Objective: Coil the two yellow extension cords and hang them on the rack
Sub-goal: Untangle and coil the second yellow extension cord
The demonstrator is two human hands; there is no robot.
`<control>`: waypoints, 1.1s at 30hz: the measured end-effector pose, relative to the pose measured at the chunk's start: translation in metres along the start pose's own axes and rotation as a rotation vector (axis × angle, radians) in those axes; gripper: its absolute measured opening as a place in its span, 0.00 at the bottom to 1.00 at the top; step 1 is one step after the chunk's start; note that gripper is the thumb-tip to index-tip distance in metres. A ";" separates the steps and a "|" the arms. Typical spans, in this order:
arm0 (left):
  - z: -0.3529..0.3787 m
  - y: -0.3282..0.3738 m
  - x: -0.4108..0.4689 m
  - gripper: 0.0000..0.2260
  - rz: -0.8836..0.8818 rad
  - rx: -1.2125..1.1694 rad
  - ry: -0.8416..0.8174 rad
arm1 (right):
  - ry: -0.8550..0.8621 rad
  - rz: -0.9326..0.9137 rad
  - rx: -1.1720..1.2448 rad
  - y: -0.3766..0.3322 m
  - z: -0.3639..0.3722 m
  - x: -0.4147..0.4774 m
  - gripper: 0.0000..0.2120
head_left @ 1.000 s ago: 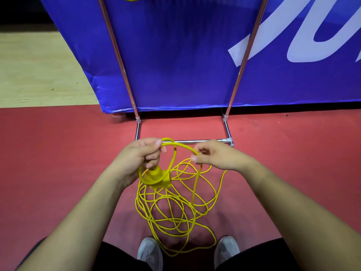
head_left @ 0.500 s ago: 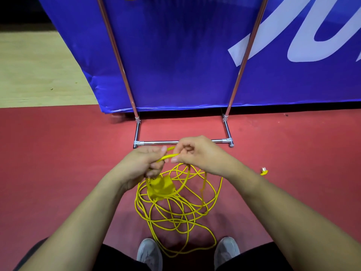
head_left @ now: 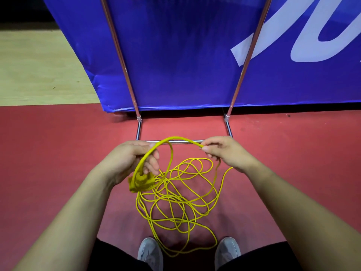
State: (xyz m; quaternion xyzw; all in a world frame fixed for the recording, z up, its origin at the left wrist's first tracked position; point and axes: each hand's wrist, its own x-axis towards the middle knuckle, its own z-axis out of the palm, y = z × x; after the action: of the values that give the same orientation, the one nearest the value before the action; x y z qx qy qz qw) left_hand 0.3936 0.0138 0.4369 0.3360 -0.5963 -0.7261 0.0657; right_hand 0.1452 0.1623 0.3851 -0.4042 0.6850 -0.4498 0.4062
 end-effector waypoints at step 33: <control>0.016 -0.001 0.002 0.12 0.032 -0.266 -0.194 | 0.066 -0.152 -0.346 0.000 0.010 0.009 0.13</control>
State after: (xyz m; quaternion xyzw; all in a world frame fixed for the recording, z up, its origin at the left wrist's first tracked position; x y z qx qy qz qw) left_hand 0.3833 0.0262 0.4362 0.2430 -0.5039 -0.8265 0.0631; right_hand 0.1518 0.1509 0.3810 -0.5037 0.7326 -0.3676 0.2729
